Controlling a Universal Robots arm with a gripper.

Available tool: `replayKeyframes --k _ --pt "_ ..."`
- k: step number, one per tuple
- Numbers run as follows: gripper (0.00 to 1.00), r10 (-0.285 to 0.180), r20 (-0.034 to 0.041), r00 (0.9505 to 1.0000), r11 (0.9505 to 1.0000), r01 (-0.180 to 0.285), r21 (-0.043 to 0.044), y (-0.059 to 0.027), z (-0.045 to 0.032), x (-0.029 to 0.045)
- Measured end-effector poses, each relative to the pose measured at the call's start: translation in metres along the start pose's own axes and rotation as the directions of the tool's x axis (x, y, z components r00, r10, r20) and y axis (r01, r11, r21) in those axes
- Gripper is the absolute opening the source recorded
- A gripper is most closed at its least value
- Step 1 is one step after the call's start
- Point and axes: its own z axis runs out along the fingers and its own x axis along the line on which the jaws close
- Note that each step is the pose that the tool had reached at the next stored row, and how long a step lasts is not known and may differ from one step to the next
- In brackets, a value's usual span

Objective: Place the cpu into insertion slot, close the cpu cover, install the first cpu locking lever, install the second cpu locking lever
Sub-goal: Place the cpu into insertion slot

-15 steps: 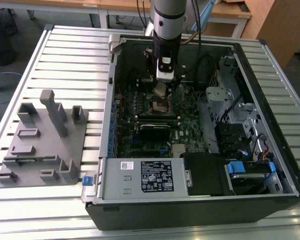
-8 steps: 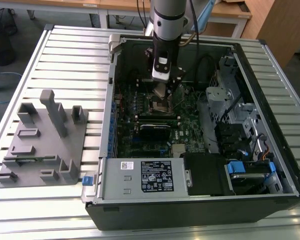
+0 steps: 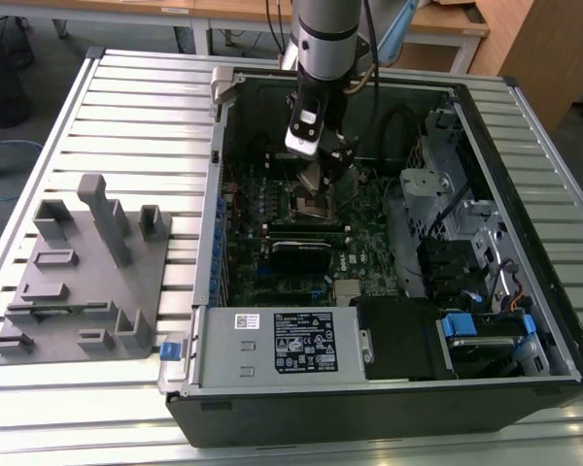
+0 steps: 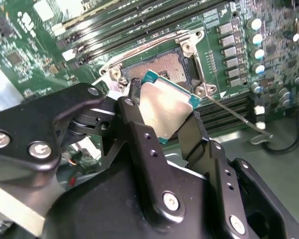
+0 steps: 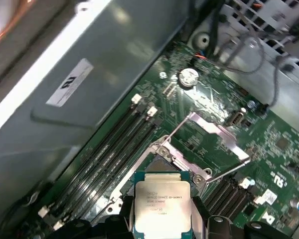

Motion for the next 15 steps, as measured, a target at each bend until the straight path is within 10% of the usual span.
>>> replayKeyframes --k 15 --pt "0.54 0.086 0.0069 0.9963 0.9963 -0.086 0.0002 0.0001 0.0006 0.0002"
